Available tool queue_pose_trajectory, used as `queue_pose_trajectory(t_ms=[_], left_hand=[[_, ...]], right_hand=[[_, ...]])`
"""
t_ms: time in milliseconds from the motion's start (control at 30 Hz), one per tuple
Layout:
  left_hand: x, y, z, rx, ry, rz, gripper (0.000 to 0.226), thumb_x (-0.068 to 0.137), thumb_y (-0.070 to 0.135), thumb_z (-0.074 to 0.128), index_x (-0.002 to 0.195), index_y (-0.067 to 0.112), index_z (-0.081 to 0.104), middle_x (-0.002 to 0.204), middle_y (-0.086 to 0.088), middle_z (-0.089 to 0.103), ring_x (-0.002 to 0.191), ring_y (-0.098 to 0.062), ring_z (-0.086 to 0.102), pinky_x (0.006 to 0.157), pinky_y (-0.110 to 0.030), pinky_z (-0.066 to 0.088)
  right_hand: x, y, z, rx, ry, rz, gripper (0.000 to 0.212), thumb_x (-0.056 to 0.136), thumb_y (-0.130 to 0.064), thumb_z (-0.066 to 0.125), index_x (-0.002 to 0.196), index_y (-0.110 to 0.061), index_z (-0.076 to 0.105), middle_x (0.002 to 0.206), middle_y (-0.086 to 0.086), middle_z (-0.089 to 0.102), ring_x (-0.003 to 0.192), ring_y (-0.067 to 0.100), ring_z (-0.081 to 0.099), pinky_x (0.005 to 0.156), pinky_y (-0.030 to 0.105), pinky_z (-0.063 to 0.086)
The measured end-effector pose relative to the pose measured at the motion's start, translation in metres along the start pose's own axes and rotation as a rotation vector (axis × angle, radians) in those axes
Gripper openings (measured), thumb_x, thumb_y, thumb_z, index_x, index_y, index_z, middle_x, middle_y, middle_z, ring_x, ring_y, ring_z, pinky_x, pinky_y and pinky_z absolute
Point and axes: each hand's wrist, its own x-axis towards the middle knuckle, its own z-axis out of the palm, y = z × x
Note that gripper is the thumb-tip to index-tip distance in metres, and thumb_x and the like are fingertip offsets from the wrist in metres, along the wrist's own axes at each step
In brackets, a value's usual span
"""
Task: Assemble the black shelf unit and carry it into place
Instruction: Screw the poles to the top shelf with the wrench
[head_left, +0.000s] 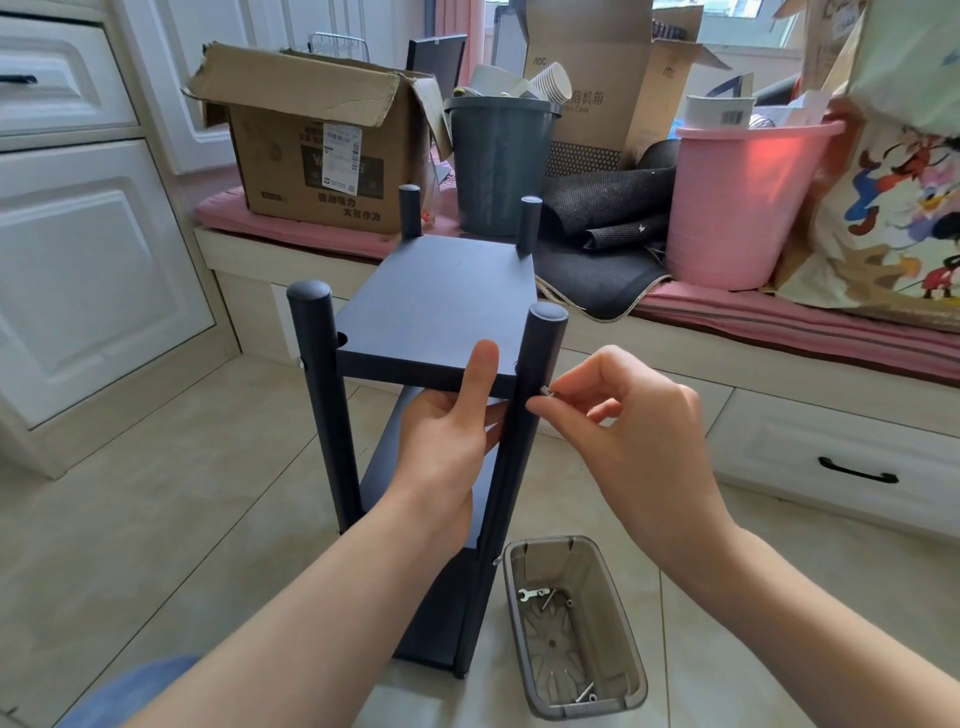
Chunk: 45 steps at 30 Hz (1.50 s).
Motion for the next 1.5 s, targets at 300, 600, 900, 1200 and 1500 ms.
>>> queue_pose_trajectory(t_ms=[300,600,900,1200,1500], left_hand=[[-0.0019,-0.0005,0.0018,-0.053,-0.021,-0.004,0.039,0.068,0.057,0.063,0.079,0.019,0.063,0.063,0.015,0.071,0.078,-0.011,0.076,0.068,-0.016,0.059],[0.0006,-0.0007,-0.0012,-0.038,-0.042,-0.020,0.034,0.068,0.057,0.064,0.074,0.024,0.065,0.068,0.011,0.072,0.088,-0.018,0.077,0.079,-0.026,0.057],[0.0006,0.0008,-0.0014,-0.039,-0.056,-0.011,0.032,0.068,0.059,0.063,0.054,0.032,0.073,0.062,0.014,0.069,0.086,-0.014,0.076,0.078,-0.025,0.056],[0.0001,0.0020,-0.0013,-0.032,-0.035,-0.015,0.039,0.065,0.059,0.064,0.073,0.021,0.061,0.068,0.013,0.073,0.082,-0.010,0.076,0.069,-0.017,0.057],[-0.0009,0.0022,-0.0013,-0.043,-0.028,-0.033,0.035,0.066,0.057,0.065,0.060,0.023,0.064,0.064,0.012,0.070,0.084,-0.015,0.077,0.074,-0.023,0.057]], right_hand=[[-0.0018,0.0007,-0.0027,0.032,-0.005,0.021,0.013,0.078,-0.018,0.082,0.080,-0.017,0.069,0.071,-0.013,0.068,0.072,0.005,0.065,0.065,0.011,0.047],[-0.0041,-0.0018,-0.0054,0.030,-0.021,0.002,0.015,0.078,-0.011,0.082,0.087,-0.018,0.072,0.077,-0.016,0.070,0.077,-0.001,0.068,0.069,0.011,0.050],[-0.0029,-0.0009,-0.0017,0.048,-0.002,0.004,0.012,0.078,-0.016,0.082,0.086,-0.017,0.073,0.075,-0.015,0.070,0.073,-0.003,0.067,0.068,0.006,0.048],[-0.0030,0.0012,-0.0013,0.050,-0.006,0.012,0.009,0.081,-0.020,0.079,0.087,-0.017,0.074,0.074,-0.017,0.069,0.071,-0.003,0.067,0.067,0.007,0.049],[-0.0049,0.0012,-0.0034,0.018,0.000,-0.006,0.010,0.080,-0.019,0.080,0.087,-0.019,0.073,0.074,-0.019,0.069,0.071,-0.003,0.067,0.068,0.007,0.050]])
